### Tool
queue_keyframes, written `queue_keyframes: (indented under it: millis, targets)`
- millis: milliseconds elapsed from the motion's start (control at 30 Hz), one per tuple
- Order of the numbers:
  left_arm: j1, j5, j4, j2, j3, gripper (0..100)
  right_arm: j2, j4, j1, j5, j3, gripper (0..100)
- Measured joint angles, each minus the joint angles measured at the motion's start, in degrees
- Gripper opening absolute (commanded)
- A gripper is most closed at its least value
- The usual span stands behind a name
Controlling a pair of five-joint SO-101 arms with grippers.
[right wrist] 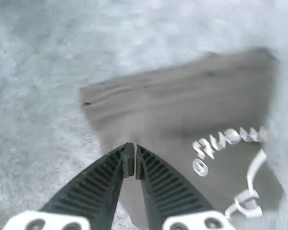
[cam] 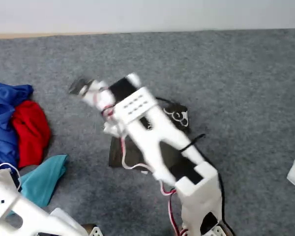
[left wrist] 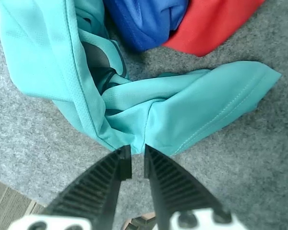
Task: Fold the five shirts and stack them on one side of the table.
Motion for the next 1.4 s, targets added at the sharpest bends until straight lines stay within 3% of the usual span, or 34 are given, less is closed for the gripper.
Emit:
queue_keyframes:
  millis: [267,500,767,1033,1233,1400]
  targets:
    - [0.0,0.0,0.0,0.0,0.0,6,-0.8,-1.0,15.4,-3.3,0.0,0.9]
    - [0.0,0.0,0.0,0.0,0.0,6,8.2,-10.3,23.5,-3.7,0.0,0.9]
    - [0.0,0.0,0.0,0.0,0.3,6,20.1,-18.5,28.2,-3.7,0.0,0.9]
    - [0.0,0.0,0.0,0.0,0.4,6,23.0,-23.3,31.1,-3.8,0.0,0.9]
    - [0.0,0.0,0.0,0.0,0.4,6,19.7,-22.1,31.3,-3.8,0.0,0.9]
    - [0.0,0.0,0.0,0.0,0.4,6,14.9,-20.7,25.6,-3.8,0.0,1.0]
